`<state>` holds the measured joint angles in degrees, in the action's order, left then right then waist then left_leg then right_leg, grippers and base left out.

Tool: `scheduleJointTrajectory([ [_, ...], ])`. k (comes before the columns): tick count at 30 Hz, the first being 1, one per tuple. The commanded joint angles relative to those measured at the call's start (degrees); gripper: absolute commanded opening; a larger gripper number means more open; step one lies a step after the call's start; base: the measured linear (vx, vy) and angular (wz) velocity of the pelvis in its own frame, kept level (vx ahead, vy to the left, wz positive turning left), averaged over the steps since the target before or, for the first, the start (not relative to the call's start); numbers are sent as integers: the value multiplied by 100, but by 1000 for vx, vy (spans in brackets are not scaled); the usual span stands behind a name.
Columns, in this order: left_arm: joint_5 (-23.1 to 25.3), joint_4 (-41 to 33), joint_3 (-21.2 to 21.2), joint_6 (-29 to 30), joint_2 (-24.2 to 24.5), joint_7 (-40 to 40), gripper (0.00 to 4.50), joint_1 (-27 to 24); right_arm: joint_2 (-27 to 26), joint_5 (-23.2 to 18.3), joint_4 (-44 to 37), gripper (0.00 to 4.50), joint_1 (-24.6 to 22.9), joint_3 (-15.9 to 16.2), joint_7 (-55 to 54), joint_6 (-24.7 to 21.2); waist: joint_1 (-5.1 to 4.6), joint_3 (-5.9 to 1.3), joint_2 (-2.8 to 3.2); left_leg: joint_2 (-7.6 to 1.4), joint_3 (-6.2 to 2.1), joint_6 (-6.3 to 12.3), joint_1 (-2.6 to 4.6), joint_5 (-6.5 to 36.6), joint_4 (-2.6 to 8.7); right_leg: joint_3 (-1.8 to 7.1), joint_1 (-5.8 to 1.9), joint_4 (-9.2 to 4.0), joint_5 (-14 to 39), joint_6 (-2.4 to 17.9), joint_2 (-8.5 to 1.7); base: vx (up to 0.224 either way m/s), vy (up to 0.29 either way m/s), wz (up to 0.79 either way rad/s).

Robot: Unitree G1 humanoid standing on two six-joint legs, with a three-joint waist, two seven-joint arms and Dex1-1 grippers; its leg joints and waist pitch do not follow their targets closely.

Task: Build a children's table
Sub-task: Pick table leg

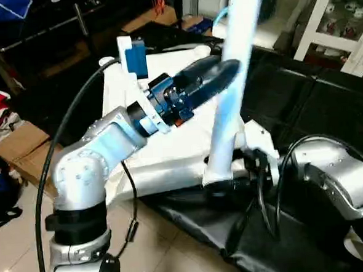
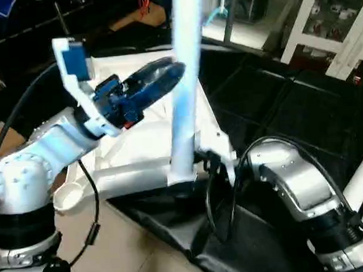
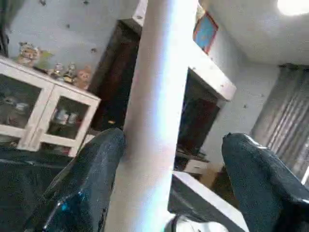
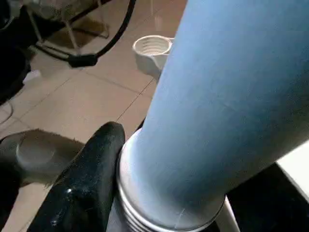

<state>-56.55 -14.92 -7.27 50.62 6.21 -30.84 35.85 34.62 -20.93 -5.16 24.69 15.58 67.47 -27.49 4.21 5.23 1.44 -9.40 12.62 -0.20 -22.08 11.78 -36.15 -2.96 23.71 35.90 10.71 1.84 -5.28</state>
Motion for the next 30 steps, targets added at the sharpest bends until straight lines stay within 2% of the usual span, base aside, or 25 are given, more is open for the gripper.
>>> scheduleJointTrajectory([
  [1,29,-21,-91,135,-31,79,399,34,89,-89,-237,263,41,20,117,-84,12,-469,-93,-381,-229,354,134,687,422,261,-303,-426,1200,1251,-329,0,0,0],
  [2,-21,-14,-122,162,-61,92,399,52,128,-80,-257,263,46,43,151,-99,20,-470,-90,-385,-237,277,142,736,423,263,-300,-437,1345,1168,-332,0,0,0],
  [3,-275,1,-186,297,-106,170,412,115,269,-30,-334,263,56,122,271,-153,22,-486,-91,-386,-239,216,146,732,422,259,-309,-431,1377,1137,-331,0,0,0],
  [5,-342,12,-164,366,-74,191,412,138,326,10,-362,263,67,160,318,-164,46,-487,-83,-383,-231,164,167,730,420,261,-284,-429,1333,1129,-319,0,0,0],
  [6,-307,26,-87,382,1,224,437,138,345,47,-378,263,77,171,331,-166,39,-485,-90,-377,-233,166,161,765,425,262,-290,-436,1364,1108,-316,0,0,0],
  [9,167,244,149,314,179,475,449,154,388,255,-390,263,143,254,287,-53,45,-504,-78,-374,-248,180,154,680,417,259,-290,-418,1306,1001,-310,0,0,0],
  [12,280,418,22,175,57,684,450,209,326,312,-346,263,167,230,182,21,58,-522,-79,-371,-250,177,143,601,398,265,-296,-401,1207,1031,-313,0,0,0],
  [15,223,530,-164,136,-41,826,416,285,263,377,-273,263,179,214,58,138,80,-538,-88,-360,-244,204,131,508,385,267,-308,-383,988,1146,-321,0,0,0],
  [18,150,574,-214,62,-40,923,410,308,197,393,-251,263,184,180,1,193,91,-541,-87,-359,-246,252,119,494,378,265,-319,-373,925,1178,-328,0,0,0],
  [21,109,604,-318,-10,-58,1016,376,323,97,443,-197,263,214,118,-119,308,86,-551,-87,-355,-244,279,116,447,367,258,-316,-359,844,1213,-326,0,0,0],
  [22,100,611,-342,-5,-50,1025,376,327,72,467,-167,263,235,106,-156,349,89,-550,-93,-358,-246,277,116,442,371,257,-320,-359,847,1222,-328,0,0,0],
  [24,59,637,-422,27,-66,1089,341,348,32,486,-126,263,274,95,-202,389,88,-548,-90,-354,-242,270,120,457,368,258,-318,-362,871,1210,-318,0,0,0],
  [26,64,649,-438,34,-48,1085,341,361,8,493,-104,263,296,90,-226,409,83,-544,-85,-351,-243,249,121,500,369,258,-318,-371,941,1190,-321,0,0,0],
  [29,136,664,-457,-35,54,1089,317,398,-95,591,7,263,363,71,-408,526,92,-556,-59,-349,-250,238,120,448,369,252,-317,-353,835,1192,-314,0,0,0],
  [30,146,668,-462,-68,68,1102,296,409,-122,619,44,263,377,64,-457,561,91,-558,-60,-350,-250,236,121,437,367,251,-315,-353,810,1196,-314,0,0,0],
])
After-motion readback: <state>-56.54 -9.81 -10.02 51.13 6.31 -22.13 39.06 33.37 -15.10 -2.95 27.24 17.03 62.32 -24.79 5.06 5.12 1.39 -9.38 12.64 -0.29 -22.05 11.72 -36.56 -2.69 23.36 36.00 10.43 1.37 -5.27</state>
